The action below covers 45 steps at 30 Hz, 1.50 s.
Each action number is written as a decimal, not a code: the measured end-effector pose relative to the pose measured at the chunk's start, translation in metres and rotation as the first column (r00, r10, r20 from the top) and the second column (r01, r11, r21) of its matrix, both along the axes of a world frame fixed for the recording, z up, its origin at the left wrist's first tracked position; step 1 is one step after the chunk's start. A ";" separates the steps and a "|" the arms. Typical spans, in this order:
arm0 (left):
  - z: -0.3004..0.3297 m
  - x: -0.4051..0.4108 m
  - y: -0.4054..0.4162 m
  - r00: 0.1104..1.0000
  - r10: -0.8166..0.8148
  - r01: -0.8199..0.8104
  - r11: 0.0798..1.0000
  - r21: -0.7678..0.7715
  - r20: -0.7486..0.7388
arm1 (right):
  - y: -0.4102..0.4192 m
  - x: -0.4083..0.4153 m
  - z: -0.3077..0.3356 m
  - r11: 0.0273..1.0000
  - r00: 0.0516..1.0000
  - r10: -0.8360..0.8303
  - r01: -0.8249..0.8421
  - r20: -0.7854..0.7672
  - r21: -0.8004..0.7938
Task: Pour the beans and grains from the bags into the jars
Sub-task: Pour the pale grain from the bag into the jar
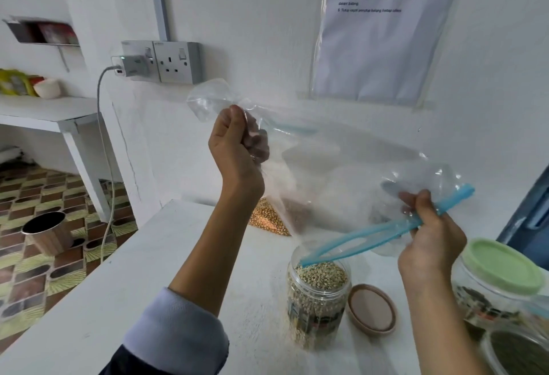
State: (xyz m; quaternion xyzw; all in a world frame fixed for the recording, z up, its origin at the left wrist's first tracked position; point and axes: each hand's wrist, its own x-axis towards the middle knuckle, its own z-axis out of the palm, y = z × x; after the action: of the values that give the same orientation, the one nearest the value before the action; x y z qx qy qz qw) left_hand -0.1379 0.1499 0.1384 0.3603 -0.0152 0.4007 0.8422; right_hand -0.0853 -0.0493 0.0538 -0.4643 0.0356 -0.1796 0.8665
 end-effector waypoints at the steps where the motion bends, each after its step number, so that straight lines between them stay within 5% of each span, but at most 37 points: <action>1: 0.000 0.000 0.000 1.000 0.001 -0.001 1.000 -0.008 -0.003 | 0.001 -0.001 0.001 1.000 1.000 -0.002 0.002 0.011 -0.012; 26: 0.005 0.010 0.039 0.988 0.078 -0.073 0.997 0.039 -0.131 | -0.002 0.014 0.039 0.979 0.992 0.112 -0.119 -0.050 -0.169; 32: 0.000 0.008 0.052 0.927 0.013 0.025 0.995 0.095 -0.374 | -0.025 0.002 0.060 0.954 0.987 0.138 -0.155 -0.084 -0.258; 45: -0.002 0.013 -0.036 0.908 -0.239 0.262 0.965 0.020 -0.345 | -0.130 -0.024 0.091 0.981 0.994 0.094 -0.103 -0.062 -0.166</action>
State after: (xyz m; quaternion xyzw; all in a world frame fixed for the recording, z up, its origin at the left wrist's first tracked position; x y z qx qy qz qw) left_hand -0.1253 0.1138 0.1362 0.4467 0.0706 0.2203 0.8643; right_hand -0.1092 -0.1792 0.1449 -0.5420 0.0204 -0.1262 0.8306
